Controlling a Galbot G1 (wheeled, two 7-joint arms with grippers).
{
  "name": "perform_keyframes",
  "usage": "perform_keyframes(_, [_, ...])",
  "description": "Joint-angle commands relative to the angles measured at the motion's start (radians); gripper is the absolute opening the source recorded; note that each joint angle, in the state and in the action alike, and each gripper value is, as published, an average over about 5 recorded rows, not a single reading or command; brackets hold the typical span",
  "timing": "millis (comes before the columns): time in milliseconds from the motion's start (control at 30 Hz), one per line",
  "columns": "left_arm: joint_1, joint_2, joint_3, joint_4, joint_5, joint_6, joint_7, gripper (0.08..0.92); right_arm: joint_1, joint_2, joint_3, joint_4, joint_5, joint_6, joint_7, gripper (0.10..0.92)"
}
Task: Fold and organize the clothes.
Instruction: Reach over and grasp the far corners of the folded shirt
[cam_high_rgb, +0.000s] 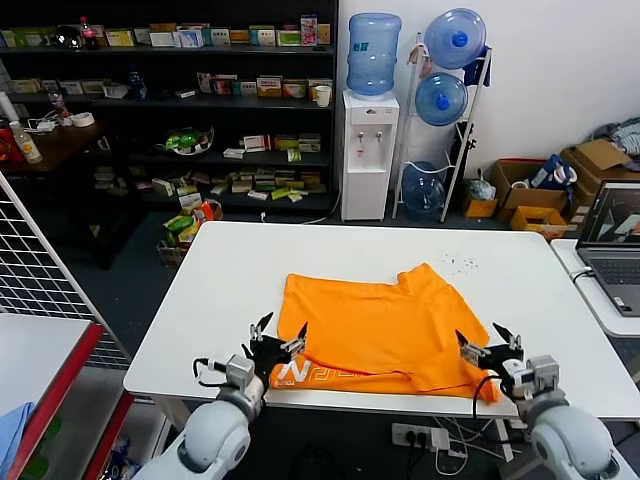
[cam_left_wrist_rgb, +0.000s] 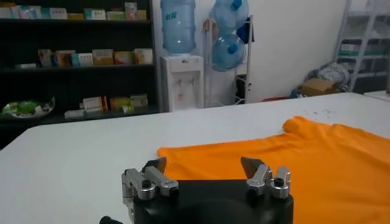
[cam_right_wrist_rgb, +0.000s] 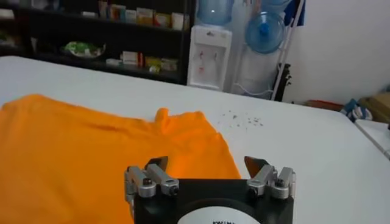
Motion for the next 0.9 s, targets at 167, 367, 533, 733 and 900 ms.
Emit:
perform_keyframes(167, [-0.409,-0.152,0.116,0.471,-0.076,0.008,0.028,0.823,0.423,0.056,-0.110,-0.405,0.081,-0.032,-0.143,0.823])
perform_keyframes(367, [-0.502,-0.235,0.104,0.660,-0.076,0.016,0.051,0.823,0.527,0.134,-0.146,-0.562,-0.001,-0.019,-0.202,0.823])
perform_keyframes(533, [-0.541,-0.271,0.084,0.754,-0.049,0.004,0.066,0.823,0.576,0.187,-0.153,-0.646,-0.031,0.001,-0.213,0.823])
perform_keyframes(733, [-0.569,-0.302,0.061,0.865,-0.009,0.001,0.069,0.823,0.612,0.237,-0.161,-0.744,-0.097,0.008,-0.231,0.823])
perform_keyframes(900, [-0.572,-0.310,0.052,0.907,0.006,0.015,0.069,0.823,0.623,0.259,-0.166,-0.781,-0.130,0.007,-0.231,0.823])
